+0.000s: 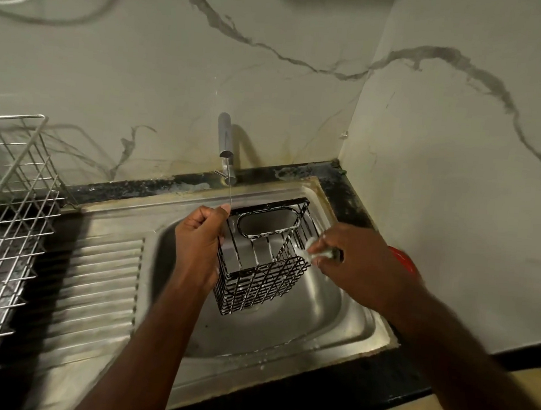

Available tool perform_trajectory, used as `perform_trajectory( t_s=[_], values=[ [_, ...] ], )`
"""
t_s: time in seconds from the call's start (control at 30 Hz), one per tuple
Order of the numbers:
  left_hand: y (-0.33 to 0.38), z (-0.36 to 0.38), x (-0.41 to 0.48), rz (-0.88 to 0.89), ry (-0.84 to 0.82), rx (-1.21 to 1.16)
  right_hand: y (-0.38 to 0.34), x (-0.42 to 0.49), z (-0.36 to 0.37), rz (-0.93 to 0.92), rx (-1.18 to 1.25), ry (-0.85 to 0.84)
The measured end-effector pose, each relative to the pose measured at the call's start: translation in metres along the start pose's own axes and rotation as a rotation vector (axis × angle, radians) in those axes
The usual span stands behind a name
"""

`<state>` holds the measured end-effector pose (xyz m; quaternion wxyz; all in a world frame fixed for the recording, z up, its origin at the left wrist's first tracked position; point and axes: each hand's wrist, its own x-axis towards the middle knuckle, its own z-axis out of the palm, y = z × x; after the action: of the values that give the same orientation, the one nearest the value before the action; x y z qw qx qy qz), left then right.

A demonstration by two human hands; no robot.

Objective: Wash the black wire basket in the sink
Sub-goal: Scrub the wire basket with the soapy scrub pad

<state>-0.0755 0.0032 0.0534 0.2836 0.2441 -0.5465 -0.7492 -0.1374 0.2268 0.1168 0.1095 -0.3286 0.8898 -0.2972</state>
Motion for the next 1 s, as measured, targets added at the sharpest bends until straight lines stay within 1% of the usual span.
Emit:
perform_trajectory(
  t_s=[0.07,0.1,0.17,0.23,0.27,0.33,0.4,0.47,0.53,0.63,0.67,0.7,0.77,0.83,0.87,0.93,1.0],
  values=[
    [0.000,-0.004,0.001,0.001,0.016,0.005,0.002,-0.002,-0.004,0.019,0.018,-0.097],
    [0.000,-0.005,0.001,-0.001,0.016,0.001,0.003,0.001,-0.006,0.026,0.042,-0.094],
    [0.000,-0.005,0.001,-0.016,0.007,-0.008,0.003,0.009,-0.012,0.033,0.097,0.022],
    [0.000,-0.004,0.000,-0.026,0.003,-0.004,0.001,0.021,-0.014,0.042,0.201,0.166],
    [-0.001,-0.003,-0.001,-0.023,0.001,0.001,0.000,0.027,-0.012,0.053,0.256,0.207],
    [-0.002,-0.002,-0.001,-0.014,0.000,0.013,0.001,0.035,-0.008,0.063,0.287,0.229],
    [-0.003,-0.002,-0.001,-0.008,0.018,0.010,0.003,0.035,-0.004,0.053,0.241,0.228],
    [-0.003,-0.006,0.001,-0.006,0.043,-0.017,0.005,0.027,-0.002,0.035,0.198,0.179],
    [-0.003,-0.012,0.003,-0.009,0.044,-0.041,0.008,0.016,-0.002,0.032,0.176,0.065],
    [-0.003,-0.018,0.005,-0.016,0.012,-0.049,0.015,0.007,-0.008,0.056,0.235,-0.099],
    [-0.004,-0.019,0.005,-0.023,-0.002,-0.054,0.016,0.007,-0.012,0.066,0.294,-0.113],
    [-0.006,-0.021,0.005,-0.033,-0.013,-0.066,0.017,0.008,-0.015,0.082,0.398,-0.090],
    [-0.008,-0.022,0.005,-0.062,-0.018,-0.096,0.017,0.014,-0.019,0.143,0.684,0.037],
    [-0.010,-0.022,0.005,-0.085,-0.044,-0.110,0.017,0.021,-0.019,0.209,0.877,0.125],
    [-0.010,-0.022,0.005,-0.092,-0.060,-0.103,0.017,0.024,-0.017,0.240,0.916,0.110],
    [-0.009,-0.019,0.002,-0.084,-0.081,-0.089,0.016,0.027,-0.012,0.298,0.979,0.017],
    [-0.008,-0.019,0.001,-0.073,-0.106,-0.095,0.014,0.028,-0.009,0.333,1.050,-0.037]
  ],
)
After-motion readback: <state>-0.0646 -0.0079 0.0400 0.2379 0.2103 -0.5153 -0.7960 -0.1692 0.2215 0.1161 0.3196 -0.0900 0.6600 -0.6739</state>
